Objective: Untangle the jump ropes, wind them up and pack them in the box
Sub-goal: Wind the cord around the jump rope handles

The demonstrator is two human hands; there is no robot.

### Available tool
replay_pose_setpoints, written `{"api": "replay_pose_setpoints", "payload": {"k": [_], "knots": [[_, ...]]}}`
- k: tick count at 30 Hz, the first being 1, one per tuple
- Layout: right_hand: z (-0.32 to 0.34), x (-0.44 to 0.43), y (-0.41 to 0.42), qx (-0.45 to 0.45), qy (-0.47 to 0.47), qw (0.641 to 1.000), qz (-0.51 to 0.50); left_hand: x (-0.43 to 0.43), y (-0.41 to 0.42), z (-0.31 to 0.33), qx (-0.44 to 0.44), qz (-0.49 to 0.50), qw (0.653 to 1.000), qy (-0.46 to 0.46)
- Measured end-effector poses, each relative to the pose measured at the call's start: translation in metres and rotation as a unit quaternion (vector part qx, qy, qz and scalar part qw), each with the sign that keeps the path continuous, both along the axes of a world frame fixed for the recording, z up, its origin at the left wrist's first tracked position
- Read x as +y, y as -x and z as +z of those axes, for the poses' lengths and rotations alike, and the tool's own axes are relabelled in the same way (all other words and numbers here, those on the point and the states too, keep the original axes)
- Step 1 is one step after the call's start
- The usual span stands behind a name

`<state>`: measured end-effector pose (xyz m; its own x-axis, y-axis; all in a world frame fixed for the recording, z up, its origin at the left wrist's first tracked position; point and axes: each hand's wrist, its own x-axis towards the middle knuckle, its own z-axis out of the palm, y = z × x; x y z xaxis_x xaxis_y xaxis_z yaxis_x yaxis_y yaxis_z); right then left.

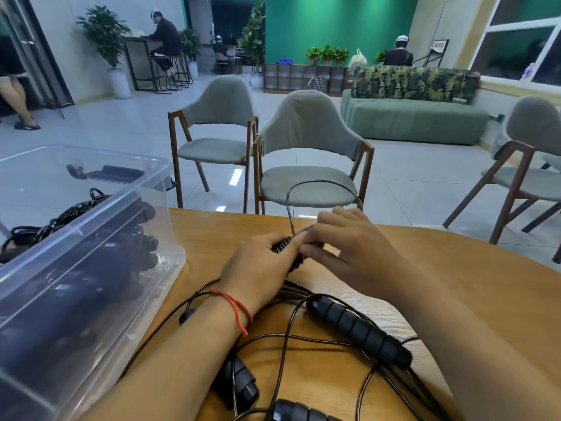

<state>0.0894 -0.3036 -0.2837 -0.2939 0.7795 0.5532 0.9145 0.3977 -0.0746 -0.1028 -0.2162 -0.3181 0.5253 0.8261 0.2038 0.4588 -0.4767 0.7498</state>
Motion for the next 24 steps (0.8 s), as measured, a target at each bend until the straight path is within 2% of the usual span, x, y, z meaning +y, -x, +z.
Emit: {"api": "replay_pose_setpoints", "payload": {"k": [5, 8, 12, 15, 19, 24], "knots": [[0.004, -0.001, -0.007, 0.131, 0.086, 0.988, -0.018, -0.003, 0.000, 0.000, 0.015, -0.071, 0.997, 0.001], [0.009, -0.006, -0.007, 0.208, 0.126, 0.970, -0.008, -0.007, 0.002, 0.002, 0.011, -0.106, 0.994, 0.018], [0.021, -0.014, -0.013, 0.303, 0.188, 0.934, -0.005, -0.012, 0.006, 0.007, 0.002, -0.152, 0.988, -0.013], [0.025, -0.017, -0.017, 0.324, 0.270, 0.907, 0.019, -0.015, 0.008, 0.010, 0.007, -0.218, 0.976, -0.029], [0.022, -0.019, -0.018, 0.375, 0.353, 0.856, 0.043, -0.018, 0.007, 0.011, 0.019, -0.243, 0.966, -0.082], [0.012, -0.015, -0.019, 0.370, 0.353, 0.856, 0.080, -0.017, 0.009, 0.009, -0.023, -0.258, 0.964, -0.051]]}}
